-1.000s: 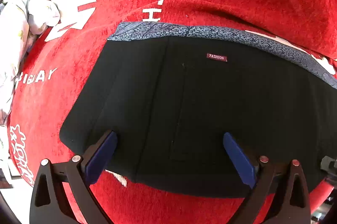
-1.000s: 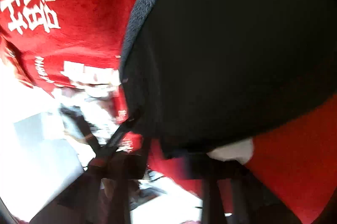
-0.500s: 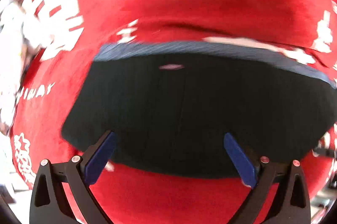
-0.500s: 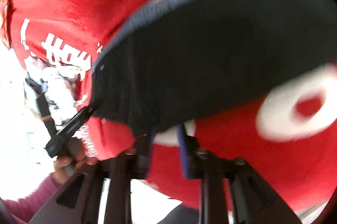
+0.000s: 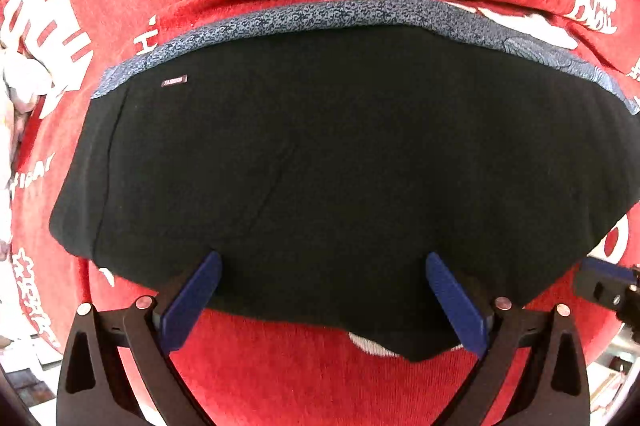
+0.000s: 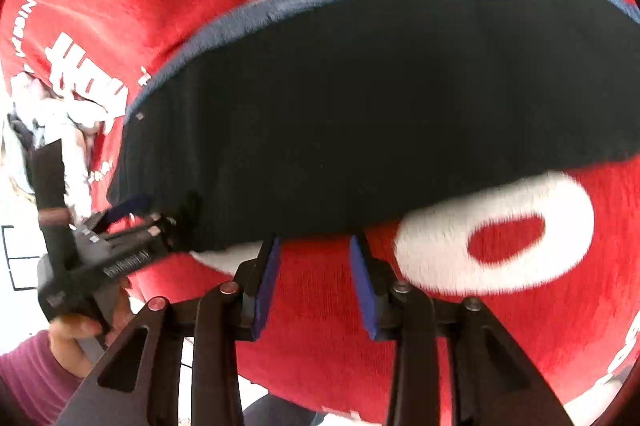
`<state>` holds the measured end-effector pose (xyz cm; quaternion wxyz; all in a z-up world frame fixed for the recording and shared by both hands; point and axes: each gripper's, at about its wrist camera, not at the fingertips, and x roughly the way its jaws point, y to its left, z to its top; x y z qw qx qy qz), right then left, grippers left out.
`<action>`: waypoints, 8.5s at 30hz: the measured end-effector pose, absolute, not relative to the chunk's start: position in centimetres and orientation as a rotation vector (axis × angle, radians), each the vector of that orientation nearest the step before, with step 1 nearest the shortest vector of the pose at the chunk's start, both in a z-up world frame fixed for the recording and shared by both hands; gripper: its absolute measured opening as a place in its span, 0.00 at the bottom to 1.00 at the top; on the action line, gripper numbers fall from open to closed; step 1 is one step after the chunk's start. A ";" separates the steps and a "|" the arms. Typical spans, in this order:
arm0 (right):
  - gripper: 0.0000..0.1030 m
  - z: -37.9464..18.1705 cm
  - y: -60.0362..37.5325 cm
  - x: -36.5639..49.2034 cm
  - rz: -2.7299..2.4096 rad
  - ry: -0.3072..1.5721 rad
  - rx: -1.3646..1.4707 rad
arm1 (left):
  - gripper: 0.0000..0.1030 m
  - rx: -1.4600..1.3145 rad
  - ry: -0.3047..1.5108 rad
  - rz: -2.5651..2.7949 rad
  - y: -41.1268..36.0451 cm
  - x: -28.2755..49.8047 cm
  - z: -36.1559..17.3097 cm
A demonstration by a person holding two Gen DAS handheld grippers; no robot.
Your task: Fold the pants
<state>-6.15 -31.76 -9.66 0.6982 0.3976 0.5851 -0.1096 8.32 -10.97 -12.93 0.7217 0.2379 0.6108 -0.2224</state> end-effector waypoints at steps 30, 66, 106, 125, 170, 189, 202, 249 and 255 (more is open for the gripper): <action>0.56 -9.2 -37.5 -16.0 -0.371 1.212 1.095 | 1.00 0.672 1.352 -0.584 -20.9 0.1 -10.1; 0.07 -11.3 -60.6 -31.3 -0.750 0.855 1.326 | 1.00 0.667 1.317 -0.596 -35.6 -5.5 -11.5; 0.43 -11.4 -54.7 -31.1 -0.557 0.935 1.384 | 1.00 0.599 1.237 -0.451 -43.8 3.4 -10.7; 0.46 -12.3 -58.2 -32.1 -0.607 0.839 1.450 | 1.00 0.607 1.282 -0.667 -46.4 -8.0 -11.0; 0.14 -7.6 -61.6 -27.9 -0.419 0.507 1.418 | 1.00 0.646 1.182 -0.497 -47.6 -2.4 -11.7; 0.14 1.1 -55.5 -22.4 -0.422 0.636 1.077 | 1.00 0.613 1.231 -0.643 -39.5 -6.6 -9.0; 0.22 0.5 -38.8 -7.5 -0.305 0.877 0.720 | 1.00 0.404 1.298 -0.433 -20.5 5.1 -6.7; 0.05 -11.4 -38.8 -11.0 -0.159 0.810 1.532 | 0.82 0.300 1.383 -0.666 -19.1 1.9 -8.5; 0.05 -13.7 -36.0 -11.2 -0.173 0.887 1.551 | 0.82 0.337 1.385 -0.597 -16.1 2.2 -8.3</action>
